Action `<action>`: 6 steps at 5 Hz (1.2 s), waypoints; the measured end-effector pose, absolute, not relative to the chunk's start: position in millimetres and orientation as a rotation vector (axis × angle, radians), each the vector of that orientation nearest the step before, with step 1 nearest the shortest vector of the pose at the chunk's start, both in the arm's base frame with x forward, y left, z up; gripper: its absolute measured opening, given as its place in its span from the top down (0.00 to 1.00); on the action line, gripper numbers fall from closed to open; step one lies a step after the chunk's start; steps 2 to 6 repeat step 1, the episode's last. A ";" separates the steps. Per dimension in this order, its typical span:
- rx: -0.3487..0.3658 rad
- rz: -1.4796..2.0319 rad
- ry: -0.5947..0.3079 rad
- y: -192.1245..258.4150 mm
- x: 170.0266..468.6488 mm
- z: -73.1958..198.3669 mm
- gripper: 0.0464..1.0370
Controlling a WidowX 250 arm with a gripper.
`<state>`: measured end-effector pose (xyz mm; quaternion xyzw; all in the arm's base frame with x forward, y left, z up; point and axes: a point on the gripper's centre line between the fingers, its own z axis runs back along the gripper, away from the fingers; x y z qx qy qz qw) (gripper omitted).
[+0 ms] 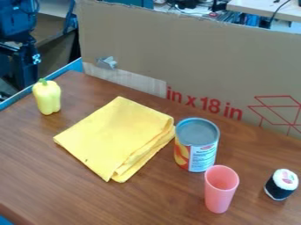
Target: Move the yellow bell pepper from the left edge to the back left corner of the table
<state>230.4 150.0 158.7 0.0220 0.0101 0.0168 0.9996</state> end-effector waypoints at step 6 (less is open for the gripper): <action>0.026 -0.036 0.111 132.0 216.1 150.4 0.03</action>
